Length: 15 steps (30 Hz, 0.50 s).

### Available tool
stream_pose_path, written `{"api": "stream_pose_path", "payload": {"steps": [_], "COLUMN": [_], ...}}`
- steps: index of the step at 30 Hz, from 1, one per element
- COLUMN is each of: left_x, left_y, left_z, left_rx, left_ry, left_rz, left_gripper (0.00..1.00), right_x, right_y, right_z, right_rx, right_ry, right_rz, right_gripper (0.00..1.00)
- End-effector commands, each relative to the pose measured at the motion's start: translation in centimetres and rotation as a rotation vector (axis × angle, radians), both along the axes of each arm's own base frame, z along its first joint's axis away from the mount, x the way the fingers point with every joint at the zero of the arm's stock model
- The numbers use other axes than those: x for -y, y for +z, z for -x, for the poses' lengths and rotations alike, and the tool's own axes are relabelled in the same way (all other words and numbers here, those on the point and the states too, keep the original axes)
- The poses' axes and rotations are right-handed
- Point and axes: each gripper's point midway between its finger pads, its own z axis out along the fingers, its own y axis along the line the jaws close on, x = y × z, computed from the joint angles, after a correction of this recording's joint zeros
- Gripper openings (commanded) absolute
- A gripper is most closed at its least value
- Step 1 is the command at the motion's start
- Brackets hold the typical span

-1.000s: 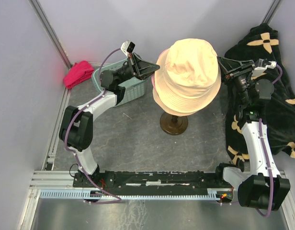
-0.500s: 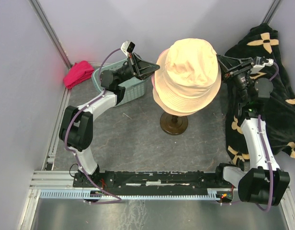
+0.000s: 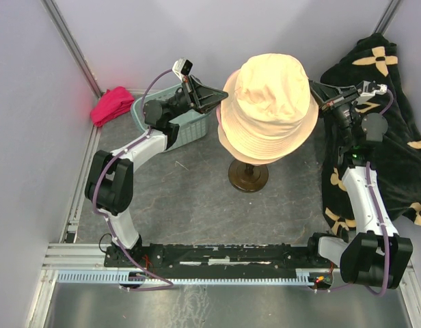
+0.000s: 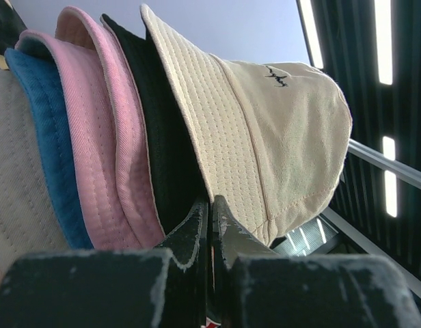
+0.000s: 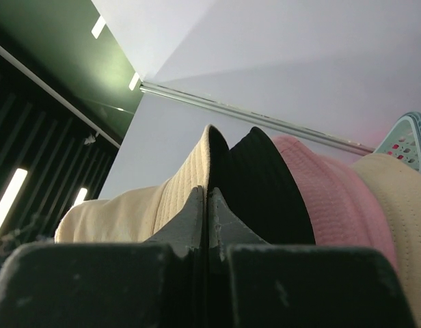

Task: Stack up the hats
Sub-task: Stack the hat on the hat.

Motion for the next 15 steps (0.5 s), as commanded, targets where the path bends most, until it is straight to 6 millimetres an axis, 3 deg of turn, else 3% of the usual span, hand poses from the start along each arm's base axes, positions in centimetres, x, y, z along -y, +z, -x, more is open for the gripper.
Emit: {"api": "stream_pose_path", "payload": {"steps": [1, 15], "left_x": [0.8, 0.5], "left_y": [-0.9, -5.6], "left_z": [0.7, -0.1], "left_rx": [0.001, -0.096], "left_ry": [-0.023, 0.071], "left_rz": [-0.016, -0.058], "left_gripper": [0.03, 0.03], "right_x": [-0.3, 0.0], "right_y": [0.7, -3.7], "right_z": [1.0, 0.5], "right_rx": [0.056, -0.034], "right_ry": [0.017, -0.023], "right_rz": [0.015, 0.053], "right_gripper": [0.02, 0.01]}}
